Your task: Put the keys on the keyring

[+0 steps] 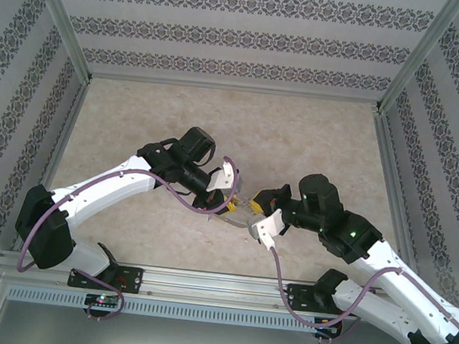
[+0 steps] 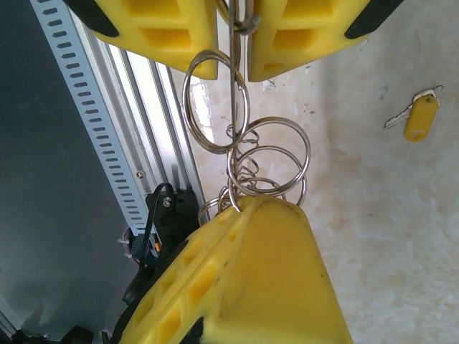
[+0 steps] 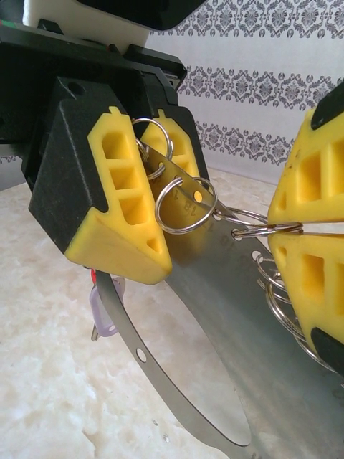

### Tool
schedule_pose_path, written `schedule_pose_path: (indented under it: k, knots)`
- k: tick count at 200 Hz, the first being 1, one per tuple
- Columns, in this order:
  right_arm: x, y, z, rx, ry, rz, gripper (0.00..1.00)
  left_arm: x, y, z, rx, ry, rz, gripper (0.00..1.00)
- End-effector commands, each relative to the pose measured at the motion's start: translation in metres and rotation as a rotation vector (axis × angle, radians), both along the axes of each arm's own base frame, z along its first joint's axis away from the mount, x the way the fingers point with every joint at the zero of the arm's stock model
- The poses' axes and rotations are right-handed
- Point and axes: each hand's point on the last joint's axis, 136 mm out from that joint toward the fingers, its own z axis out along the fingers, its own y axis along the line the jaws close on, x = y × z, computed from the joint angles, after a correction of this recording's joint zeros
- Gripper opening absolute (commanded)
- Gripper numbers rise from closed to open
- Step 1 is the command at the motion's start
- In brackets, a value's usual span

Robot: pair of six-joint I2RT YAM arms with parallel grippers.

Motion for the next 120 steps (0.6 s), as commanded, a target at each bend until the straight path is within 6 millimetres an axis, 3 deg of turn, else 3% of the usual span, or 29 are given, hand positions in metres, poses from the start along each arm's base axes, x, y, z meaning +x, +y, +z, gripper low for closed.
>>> schedule_pose_path:
  k: [1, 55, 97, 120]
  knots:
    - [0.001, 0.003, -0.003, 0.003, 0.003, -0.004, 0.09, -0.009, -0.009, 0.028, -0.106, -0.052, -0.080, 0.00]
    - [0.001, -0.001, -0.004, 0.006, 0.022, -0.024, 0.04, -0.009, -0.007, 0.023, -0.090, -0.063, -0.076, 0.00]
    - [-0.009, -0.004, 0.000, 0.041, 0.111, -0.023, 0.00, -0.002, -0.001, 0.008, -0.034, -0.100, -0.054, 0.00]
    - [-0.017, -0.008, -0.004, 0.039, 0.164, -0.011, 0.00, 0.004, 0.002, 0.001, -0.009, -0.123, -0.041, 0.09]
